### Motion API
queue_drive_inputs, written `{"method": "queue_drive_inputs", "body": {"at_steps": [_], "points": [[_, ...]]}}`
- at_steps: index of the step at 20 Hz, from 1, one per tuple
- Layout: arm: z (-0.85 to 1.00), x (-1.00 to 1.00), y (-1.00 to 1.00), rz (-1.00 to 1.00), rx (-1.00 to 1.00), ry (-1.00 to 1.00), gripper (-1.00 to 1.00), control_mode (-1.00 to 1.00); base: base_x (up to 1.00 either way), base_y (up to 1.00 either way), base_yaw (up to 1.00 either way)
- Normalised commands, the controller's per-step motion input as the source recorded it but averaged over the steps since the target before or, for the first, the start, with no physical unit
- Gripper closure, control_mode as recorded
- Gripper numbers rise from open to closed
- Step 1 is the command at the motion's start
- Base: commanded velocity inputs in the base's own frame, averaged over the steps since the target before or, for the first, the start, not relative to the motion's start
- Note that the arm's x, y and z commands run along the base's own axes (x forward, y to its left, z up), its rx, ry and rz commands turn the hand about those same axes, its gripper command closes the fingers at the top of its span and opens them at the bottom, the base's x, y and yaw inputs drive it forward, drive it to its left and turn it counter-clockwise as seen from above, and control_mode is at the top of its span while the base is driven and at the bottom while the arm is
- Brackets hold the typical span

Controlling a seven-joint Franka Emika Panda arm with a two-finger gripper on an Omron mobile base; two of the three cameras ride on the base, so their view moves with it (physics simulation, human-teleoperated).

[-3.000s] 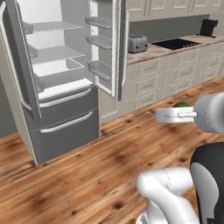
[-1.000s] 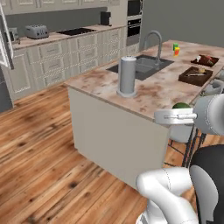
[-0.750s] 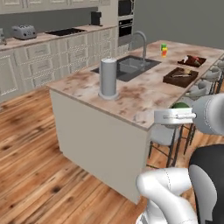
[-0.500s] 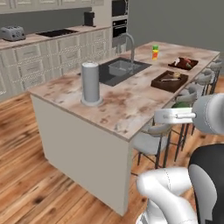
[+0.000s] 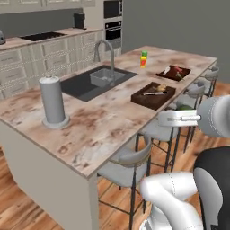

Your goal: Gather the onion and avocado from the fridge and place them on a tray on the dining counter. Then gather the fishs from the fridge and place them on the other tray.

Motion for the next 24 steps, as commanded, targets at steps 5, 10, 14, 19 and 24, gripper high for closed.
{"method": "queue_drive_inputs", "body": {"at_steps": [5, 10, 14, 19, 24], "points": [[0.00, 0.00, 0.00, 0.00, 0.00, 0.00, 1.00, 1.00, 0.46, -1.00, 0.03], [0.00, 0.00, 0.00, 0.00, 0.00, 0.00, 1.00, 1.00, 0.25, -0.77, 0.16], [0.00, 0.00, 0.00, 0.00, 0.00, 0.00, 1.00, 1.00, 0.21, -0.66, 0.22], [0.00, 0.00, 0.00, 0.00, 0.00, 0.00, 1.00, 1.00, 0.22, -0.68, 0.24], [0.00, 0.00, 0.00, 0.00, 0.00, 0.00, 1.00, 1.00, 0.29, -0.54, 0.31]]}}
